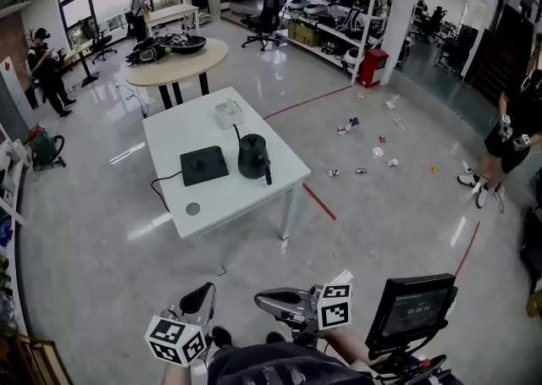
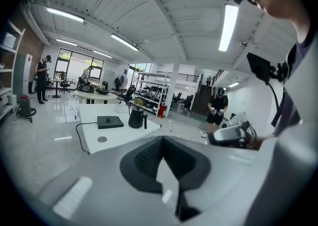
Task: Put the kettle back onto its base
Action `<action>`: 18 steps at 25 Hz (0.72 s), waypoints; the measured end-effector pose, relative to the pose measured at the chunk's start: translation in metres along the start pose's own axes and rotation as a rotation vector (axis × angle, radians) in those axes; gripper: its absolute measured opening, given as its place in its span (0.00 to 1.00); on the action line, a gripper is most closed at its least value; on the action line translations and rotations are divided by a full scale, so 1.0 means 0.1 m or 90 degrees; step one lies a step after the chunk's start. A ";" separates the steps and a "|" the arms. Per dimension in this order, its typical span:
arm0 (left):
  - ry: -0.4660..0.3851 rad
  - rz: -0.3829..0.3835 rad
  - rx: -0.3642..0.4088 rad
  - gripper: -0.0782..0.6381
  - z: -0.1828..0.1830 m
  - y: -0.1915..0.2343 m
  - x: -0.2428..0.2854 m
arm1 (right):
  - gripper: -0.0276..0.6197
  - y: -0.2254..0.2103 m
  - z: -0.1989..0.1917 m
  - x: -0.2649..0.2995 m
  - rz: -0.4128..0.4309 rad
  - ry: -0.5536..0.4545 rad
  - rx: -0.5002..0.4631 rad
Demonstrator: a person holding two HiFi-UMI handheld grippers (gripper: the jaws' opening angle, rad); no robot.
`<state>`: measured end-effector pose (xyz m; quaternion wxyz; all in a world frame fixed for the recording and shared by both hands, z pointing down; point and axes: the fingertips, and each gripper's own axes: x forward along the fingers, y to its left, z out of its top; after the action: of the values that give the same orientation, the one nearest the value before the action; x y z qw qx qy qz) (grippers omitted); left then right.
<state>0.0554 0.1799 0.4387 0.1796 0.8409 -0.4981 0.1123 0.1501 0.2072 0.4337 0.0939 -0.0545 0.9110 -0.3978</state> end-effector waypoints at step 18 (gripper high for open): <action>-0.054 -0.034 -0.080 0.11 0.09 1.60 -0.50 | 0.05 -0.08 -0.14 1.72 -0.072 0.085 -0.043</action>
<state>-0.1092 0.1458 0.4425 0.2136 0.8451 -0.4884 0.0403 -0.0204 0.1825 0.4271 0.0088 -0.0823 0.9237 -0.3740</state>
